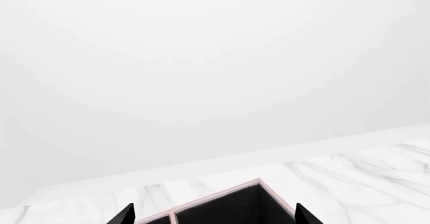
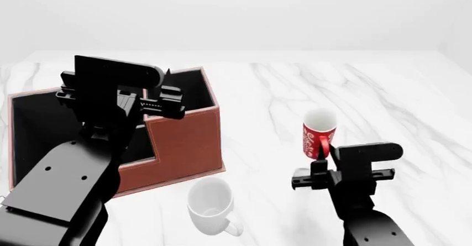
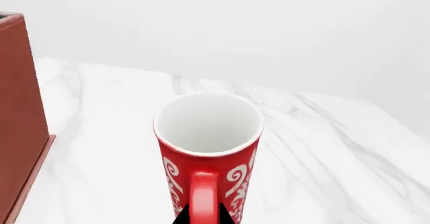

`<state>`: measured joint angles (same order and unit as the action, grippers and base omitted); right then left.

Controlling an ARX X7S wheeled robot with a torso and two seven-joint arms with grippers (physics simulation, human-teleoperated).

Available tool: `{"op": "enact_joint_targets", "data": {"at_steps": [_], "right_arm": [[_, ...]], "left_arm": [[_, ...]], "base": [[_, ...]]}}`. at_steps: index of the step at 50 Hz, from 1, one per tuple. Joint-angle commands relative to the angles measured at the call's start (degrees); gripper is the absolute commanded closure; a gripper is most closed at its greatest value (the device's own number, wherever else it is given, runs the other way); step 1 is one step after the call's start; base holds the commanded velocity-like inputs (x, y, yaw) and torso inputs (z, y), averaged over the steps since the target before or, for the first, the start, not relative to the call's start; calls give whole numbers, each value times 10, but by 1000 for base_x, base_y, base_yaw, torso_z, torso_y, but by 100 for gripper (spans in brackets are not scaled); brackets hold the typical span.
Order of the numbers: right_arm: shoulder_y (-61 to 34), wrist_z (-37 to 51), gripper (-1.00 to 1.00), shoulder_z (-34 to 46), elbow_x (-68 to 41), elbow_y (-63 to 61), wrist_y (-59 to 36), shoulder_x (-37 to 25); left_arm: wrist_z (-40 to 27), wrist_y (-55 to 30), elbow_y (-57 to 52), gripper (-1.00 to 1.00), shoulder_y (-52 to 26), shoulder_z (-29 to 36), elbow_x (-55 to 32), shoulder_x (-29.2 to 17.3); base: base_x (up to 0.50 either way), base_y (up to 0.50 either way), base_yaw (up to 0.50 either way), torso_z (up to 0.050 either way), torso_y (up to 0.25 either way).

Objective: Pick up the red mug and place it to the right of the caddy.

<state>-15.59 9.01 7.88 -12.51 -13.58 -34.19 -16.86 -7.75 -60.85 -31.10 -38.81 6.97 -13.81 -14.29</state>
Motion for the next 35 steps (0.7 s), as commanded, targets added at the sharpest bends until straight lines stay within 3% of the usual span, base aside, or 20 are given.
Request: {"op": "enact_joint_targets", "data": {"at_steps": [1,7,17,28,35], "right_arm": [[-80,-31,100,38,15,-44,-5,-13],[-147,-84,100,44,-28,26,12,17],[-222,-93,100,103,3,202,79,88],[-296,-115,100,112,-7,391,141,139],[-275,-65,100,127,19,352,138,128]], "left_arm": [[-2,0,0,-100,-2,-1,-3,-1],[-2,2,5,-100,-5,-1,-5,-1],[-3,5,8,-100,-4,-4,-8,-3],[-3,13,14,-100,-1,-2,-11,-3],[-3,10,8,-100,0,-6,-15,-5]], "base": [[0,0,0,0,0],[0,0,0,0,0],[0,0,0,0,0],[0,0,0,0,1],[0,0,0,0,0]]}}
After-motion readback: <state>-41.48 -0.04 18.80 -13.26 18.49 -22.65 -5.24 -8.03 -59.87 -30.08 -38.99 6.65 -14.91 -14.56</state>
